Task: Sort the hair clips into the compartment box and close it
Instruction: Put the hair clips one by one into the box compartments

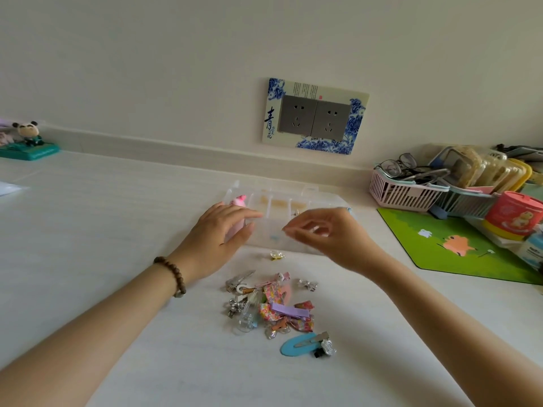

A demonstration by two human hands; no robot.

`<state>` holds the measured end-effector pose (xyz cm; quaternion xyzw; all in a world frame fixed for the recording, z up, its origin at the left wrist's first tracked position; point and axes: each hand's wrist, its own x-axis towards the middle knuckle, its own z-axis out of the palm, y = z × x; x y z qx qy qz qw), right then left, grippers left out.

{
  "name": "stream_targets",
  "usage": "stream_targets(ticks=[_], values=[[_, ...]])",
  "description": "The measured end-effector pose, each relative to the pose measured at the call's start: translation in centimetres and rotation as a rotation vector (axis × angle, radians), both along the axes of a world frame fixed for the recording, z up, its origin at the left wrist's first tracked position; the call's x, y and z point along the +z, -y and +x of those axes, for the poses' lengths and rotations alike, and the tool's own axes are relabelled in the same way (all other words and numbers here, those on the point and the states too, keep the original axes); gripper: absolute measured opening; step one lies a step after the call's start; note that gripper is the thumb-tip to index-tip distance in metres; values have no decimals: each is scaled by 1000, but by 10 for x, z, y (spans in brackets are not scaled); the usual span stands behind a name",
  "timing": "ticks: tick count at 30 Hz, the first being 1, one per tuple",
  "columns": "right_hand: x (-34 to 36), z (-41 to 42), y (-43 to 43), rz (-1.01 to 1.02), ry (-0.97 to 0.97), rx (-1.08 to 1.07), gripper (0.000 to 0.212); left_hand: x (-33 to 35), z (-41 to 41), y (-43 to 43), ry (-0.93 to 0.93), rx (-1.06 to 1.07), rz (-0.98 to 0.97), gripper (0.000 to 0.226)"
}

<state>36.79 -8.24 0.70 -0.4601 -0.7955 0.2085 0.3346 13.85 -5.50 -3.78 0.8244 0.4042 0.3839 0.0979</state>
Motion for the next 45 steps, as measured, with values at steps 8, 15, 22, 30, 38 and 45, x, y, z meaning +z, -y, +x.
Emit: stream_targets(ticks=[8,15,22,30,38,45], values=[[-35,-15,-6,-61,191,36,22,0,1,1,-18,-5,19,35],[-43,-14,-7,6,117,-24,18,3,2,4,-10,-11,33,35],[-22,-18,-3,-68,-343,-5,11,4,3,7,9,-9,35,36],[2,-20,-28,123,-34,-138,12,4,3,7,5,-19,38,36],[-10,8,17,83,-46,-19,9,5,3,8,-4,-14,56,39],[-33,32,31,-140,205,-106,24,3,4,7,-11,0,71,37]])
